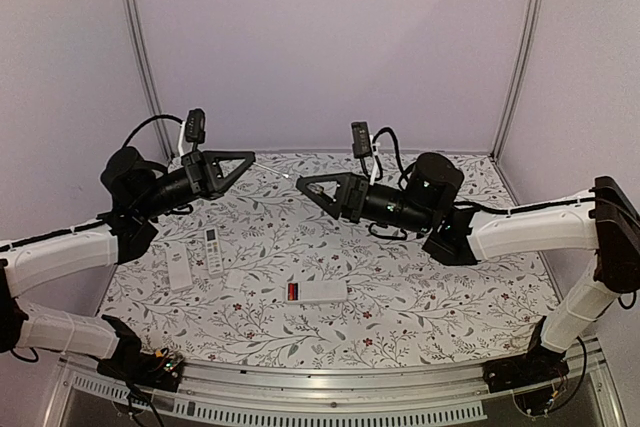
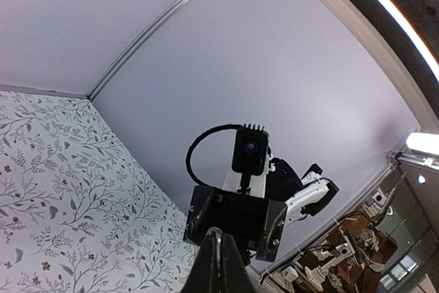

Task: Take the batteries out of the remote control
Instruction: Pass from the left arm to the right

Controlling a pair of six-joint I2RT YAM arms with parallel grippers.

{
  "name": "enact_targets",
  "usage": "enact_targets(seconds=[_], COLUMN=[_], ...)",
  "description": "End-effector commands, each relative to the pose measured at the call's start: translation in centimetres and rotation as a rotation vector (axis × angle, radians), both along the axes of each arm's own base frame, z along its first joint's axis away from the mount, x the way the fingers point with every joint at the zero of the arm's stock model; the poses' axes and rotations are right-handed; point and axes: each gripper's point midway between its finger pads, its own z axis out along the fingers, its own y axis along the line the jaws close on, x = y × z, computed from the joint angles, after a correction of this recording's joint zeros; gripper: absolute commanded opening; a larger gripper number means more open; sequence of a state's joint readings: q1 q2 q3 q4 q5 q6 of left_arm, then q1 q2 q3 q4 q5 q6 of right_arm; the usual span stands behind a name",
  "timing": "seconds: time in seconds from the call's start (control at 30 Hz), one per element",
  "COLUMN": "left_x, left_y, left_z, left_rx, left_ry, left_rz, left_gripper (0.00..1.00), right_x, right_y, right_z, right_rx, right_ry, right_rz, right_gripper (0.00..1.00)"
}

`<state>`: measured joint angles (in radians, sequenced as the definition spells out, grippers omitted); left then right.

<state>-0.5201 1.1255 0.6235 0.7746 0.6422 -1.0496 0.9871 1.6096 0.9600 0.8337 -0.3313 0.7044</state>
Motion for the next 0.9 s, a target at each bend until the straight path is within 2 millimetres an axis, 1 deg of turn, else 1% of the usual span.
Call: enact_targets(seconds=[0.0, 0.07, 0.17, 0.43, 0.67, 0.87], left_x=[-0.2, -0.2, -0.2, -0.2, -0.2, -0.3], left_y=[-0.5, -0.7, -0.8, -1.0, -1.1, -1.1], left_z=[1.1, 1.0, 0.9, 0.6, 0.1, -0.6], left_rx=[-0.016, -0.014, -0.012, -0.009, -0.001, 0.017], left_ry=[-0.036, -0.035, -0.035, -0.031, -0.026, -0.025], left_rz=[-0.022, -0.025, -0.031, -0.034, -0.036, -0.036], left_gripper=[0.0, 0.0, 0.0, 0.0, 0.0, 0.0], right_x=[-0.2, -0.4, -0.4, -0.4, -0.3, 0.1], right_y=[0.8, 1.0, 1.2, 1.2, 1.0, 0.1], right_z=[0.4, 0.5, 0.2, 0.2, -0.2, -0.6], right_rx=[-0.002, -0.006, -0.017, -0.018, -0.022, -0.029], right_ry=[-0.011, -0.014, -0.013, -0.012, 0.001, 0.017], right_rz=[0.043, 0.057, 0.059, 0.06, 0.044, -0.006], right_gripper=[0.56, 0.51, 0.48, 0.35, 0.19, 0.03])
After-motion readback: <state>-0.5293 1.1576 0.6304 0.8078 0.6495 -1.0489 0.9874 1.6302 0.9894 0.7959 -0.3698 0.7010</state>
